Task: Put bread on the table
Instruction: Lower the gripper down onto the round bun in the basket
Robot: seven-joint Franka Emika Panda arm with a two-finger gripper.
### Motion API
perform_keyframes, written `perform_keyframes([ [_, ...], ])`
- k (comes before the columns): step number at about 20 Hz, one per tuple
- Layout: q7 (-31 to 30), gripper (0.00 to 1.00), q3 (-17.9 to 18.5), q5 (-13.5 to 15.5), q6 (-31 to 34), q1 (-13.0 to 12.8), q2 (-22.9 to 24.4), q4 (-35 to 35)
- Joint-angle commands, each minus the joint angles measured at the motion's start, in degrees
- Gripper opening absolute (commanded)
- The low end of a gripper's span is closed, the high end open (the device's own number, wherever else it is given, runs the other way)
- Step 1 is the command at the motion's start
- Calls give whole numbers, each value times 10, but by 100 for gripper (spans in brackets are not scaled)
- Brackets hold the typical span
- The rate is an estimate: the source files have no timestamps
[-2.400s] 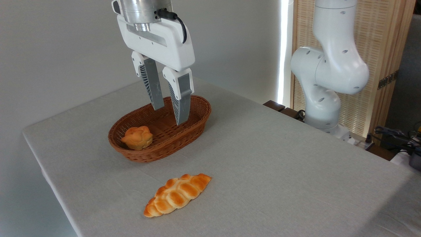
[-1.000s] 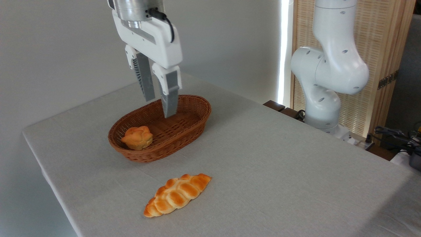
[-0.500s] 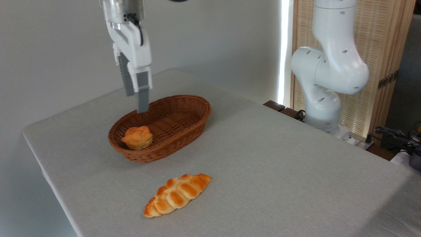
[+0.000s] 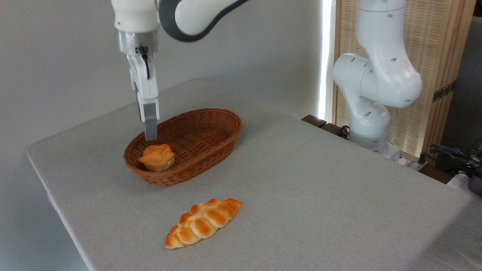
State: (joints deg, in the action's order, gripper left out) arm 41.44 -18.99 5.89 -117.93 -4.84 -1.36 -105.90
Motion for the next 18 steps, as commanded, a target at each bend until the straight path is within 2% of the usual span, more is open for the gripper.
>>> perform_keyframes([
  [1,9,100,-7,1,-44,-4,-2,-33],
  [6,11,100,-14,-3,-95,-11,-22,-59],
  [9,44,100,-14,-3,-115,-11,-29,-77],
  [12,69,100,-14,-3,-121,-11,-30,-84],
  [18,72,99,-14,-6,-131,-11,-36,-88],
])
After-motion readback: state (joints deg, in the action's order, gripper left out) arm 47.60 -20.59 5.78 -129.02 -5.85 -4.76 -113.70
